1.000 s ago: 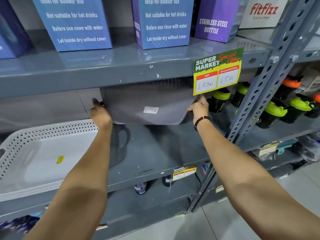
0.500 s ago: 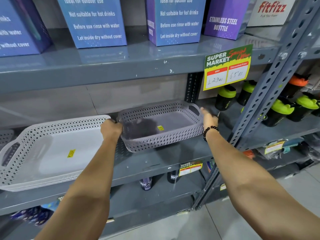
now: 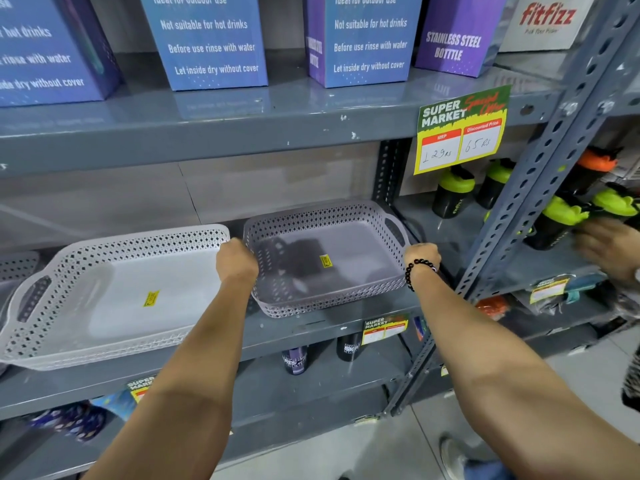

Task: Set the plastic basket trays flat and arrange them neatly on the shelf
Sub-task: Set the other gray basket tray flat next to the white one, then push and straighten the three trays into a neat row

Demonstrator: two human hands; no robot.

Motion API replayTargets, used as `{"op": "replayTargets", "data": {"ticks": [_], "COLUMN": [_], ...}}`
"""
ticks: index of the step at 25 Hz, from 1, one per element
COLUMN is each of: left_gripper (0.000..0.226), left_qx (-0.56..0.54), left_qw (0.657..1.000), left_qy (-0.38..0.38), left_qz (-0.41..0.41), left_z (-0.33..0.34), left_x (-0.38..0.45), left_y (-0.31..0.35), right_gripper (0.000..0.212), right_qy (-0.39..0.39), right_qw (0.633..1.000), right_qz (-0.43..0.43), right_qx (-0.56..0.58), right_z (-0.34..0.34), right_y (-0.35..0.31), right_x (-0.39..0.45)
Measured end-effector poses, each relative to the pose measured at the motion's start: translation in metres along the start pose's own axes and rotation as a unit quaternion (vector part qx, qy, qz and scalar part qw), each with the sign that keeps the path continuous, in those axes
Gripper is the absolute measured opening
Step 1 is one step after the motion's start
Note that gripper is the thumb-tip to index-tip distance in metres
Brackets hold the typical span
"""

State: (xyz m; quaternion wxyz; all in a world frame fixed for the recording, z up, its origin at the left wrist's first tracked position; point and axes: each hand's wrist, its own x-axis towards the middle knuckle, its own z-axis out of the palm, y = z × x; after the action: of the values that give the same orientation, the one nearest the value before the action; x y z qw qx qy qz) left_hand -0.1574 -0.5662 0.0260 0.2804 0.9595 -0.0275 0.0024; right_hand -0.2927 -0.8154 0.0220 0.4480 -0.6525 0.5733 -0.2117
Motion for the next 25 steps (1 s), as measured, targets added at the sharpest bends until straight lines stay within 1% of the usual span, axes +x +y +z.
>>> {"op": "replayTargets", "data": {"ticks": [5, 12, 13, 14, 16, 17, 19, 22, 25], "left_gripper": [0.020, 0.019, 0.019, 0.021, 0.028, 0.031, 0.033, 0.032, 0.034], "left_qx": [0.005, 0.030, 0.031, 0.030, 0.022, 0.015, -0.011, -0.038, -0.032], "left_qw": [1.000, 0.999, 0.999, 0.998, 0.996, 0.995, 0.993, 0.990, 0.987], "left_qy": [0.002, 0.017, 0.027, 0.041, 0.072, 0.088, 0.113, 0.136, 0.152], "left_qz": [-0.004, 0.012, 0.021, 0.032, 0.047, 0.044, 0.016, -0.023, -0.049], "left_z": [0.001, 0.000, -0.001, -0.004, -0.010, -0.013, -0.023, -0.040, -0.064], "left_x": [-0.003, -0.006, -0.007, -0.008, -0.008, -0.007, -0.003, 0.002, 0.007], "left_y": [-0.002, -0.005, -0.006, -0.008, -0.013, -0.018, -0.035, -0.072, -0.117], "right_gripper": [0.035, 0.033, 0.033, 0.035, 0.040, 0.042, 0.045, 0.046, 0.047], "right_qy": [-0.002, -0.010, 0.001, 0.016, 0.027, 0.015, -0.031, -0.113, -0.208], "right_qw": [1.000, 0.998, 0.996, 0.991, 0.963, 0.949, 0.933, 0.920, 0.907], "right_qz": [-0.007, -0.014, -0.034, -0.077, -0.203, -0.255, -0.303, -0.318, -0.303], "right_qx": [-0.026, -0.062, -0.080, -0.111, -0.173, -0.187, -0.190, -0.201, -0.205], "right_z": [0.000, -0.004, -0.003, 0.001, 0.012, 0.021, 0.041, 0.070, 0.100], "right_y": [0.002, 0.004, 0.004, 0.002, -0.004, -0.007, -0.017, -0.026, -0.032], "right_x": [-0.002, -0.004, -0.006, -0.009, -0.014, -0.019, -0.035, -0.071, -0.106]}}
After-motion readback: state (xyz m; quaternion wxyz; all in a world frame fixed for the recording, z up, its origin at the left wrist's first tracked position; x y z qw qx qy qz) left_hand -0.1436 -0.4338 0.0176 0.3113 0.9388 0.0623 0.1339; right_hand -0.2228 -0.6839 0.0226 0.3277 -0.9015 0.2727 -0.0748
